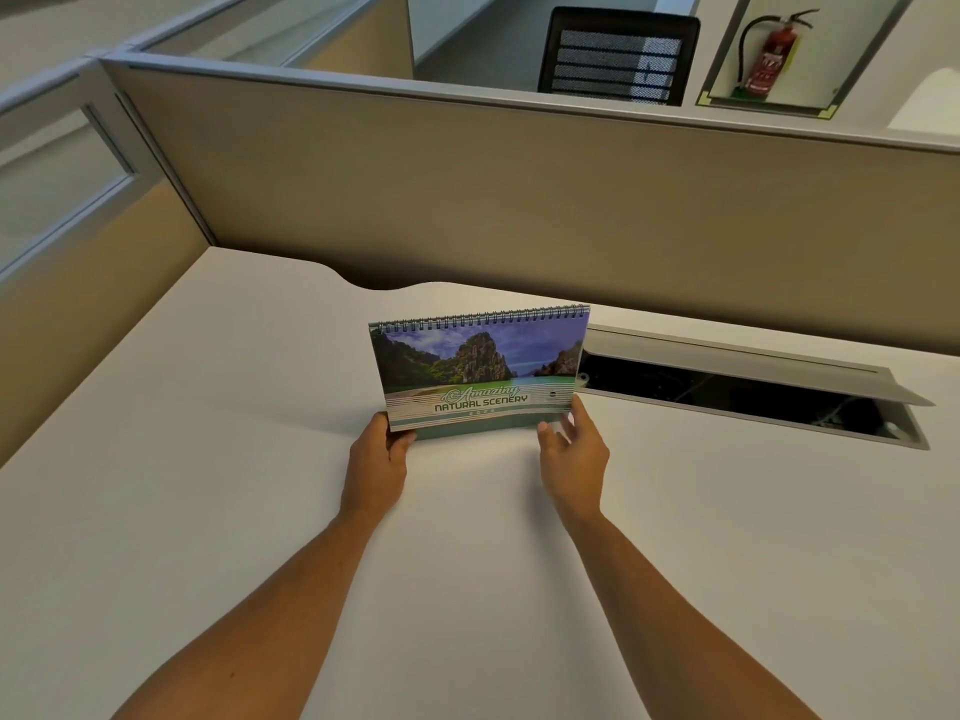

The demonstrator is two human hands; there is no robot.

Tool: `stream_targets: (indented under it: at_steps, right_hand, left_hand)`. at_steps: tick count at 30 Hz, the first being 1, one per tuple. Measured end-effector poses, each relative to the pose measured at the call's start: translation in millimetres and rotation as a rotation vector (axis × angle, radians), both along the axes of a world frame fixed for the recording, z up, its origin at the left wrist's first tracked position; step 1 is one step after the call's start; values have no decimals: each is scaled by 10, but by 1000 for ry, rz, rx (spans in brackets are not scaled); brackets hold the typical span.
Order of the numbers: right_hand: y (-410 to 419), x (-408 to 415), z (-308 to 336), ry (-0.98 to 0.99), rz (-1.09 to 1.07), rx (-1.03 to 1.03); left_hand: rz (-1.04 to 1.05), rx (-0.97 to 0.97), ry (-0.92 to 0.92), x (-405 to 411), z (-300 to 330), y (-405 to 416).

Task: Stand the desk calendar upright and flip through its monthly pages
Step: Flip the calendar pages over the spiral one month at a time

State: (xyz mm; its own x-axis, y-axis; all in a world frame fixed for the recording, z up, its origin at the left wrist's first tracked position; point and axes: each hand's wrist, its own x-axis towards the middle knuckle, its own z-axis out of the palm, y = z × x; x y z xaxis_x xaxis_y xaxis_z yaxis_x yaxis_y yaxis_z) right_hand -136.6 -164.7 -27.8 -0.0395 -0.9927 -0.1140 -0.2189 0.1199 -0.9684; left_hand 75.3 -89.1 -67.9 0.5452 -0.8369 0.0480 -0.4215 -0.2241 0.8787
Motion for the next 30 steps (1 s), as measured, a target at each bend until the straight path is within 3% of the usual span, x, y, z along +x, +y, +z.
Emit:
stream_targets:
  at_steps: [8, 12, 16, 20, 24, 30]
  right_hand:
    - [-57, -136, 100, -15, -229, 27]
    - [-63, -299, 169, -87, -156, 65]
    - [-40, -406, 221, -17, -75, 61]
    - [14, -471, 287, 34, -37, 33]
    - [46, -547, 371, 12, -40, 25]
    - [73, -644, 622, -72, 97, 4]
  left_hand:
    - [2, 3, -52, 2, -29, -16]
    - [-7, -2, -58, 12, -36, 3]
    - [-20, -36, -60, 13, -11, 26]
    - [-40, -72, 77, 20, 29, 81]
    - [-68, -117, 8, 6, 57, 83]
    - [-43, -59, 80, 20, 43, 86]
